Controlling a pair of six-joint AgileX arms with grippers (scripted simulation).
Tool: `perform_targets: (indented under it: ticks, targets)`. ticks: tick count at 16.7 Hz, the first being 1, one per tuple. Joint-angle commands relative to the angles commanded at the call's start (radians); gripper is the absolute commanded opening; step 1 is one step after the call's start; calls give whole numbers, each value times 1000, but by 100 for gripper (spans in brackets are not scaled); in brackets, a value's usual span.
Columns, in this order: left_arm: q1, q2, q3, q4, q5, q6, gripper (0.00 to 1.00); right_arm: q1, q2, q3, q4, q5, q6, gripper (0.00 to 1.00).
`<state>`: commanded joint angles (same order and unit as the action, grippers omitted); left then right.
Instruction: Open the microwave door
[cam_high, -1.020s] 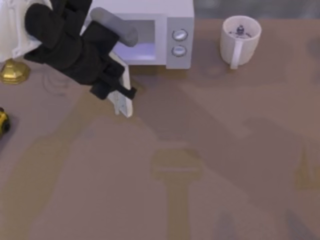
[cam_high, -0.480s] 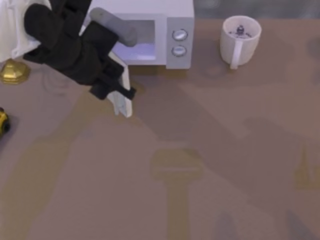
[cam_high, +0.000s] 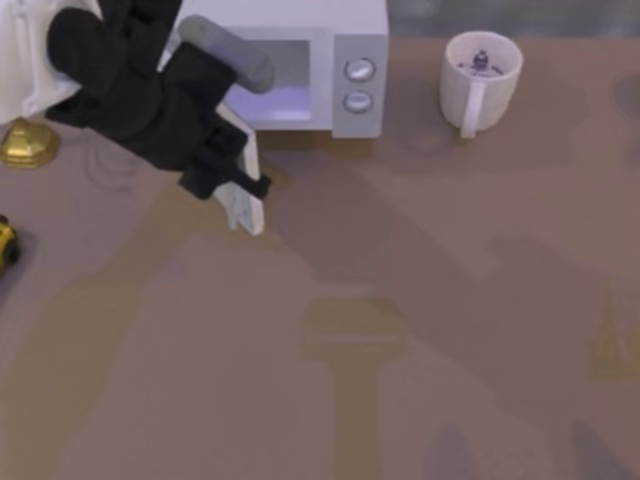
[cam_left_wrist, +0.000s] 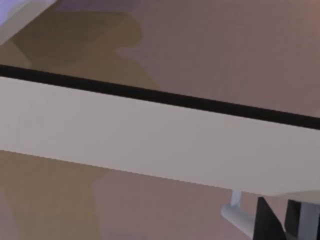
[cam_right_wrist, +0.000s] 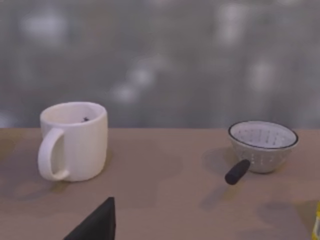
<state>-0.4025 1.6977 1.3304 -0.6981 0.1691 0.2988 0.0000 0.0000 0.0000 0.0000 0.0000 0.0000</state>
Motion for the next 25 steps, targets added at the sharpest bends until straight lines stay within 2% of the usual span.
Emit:
perform_targets:
  ticks: [8, 16, 25]
  targets:
    - [2, -1, -4, -3, 12, 13, 0, 0, 0, 0, 0, 0, 0, 100]
    - [74, -35, -34, -41, 95, 183, 0, 0, 0, 0, 0, 0, 0, 100]
    - [74, -35, -34, -41, 95, 183, 0, 0, 0, 0, 0, 0, 0, 100]
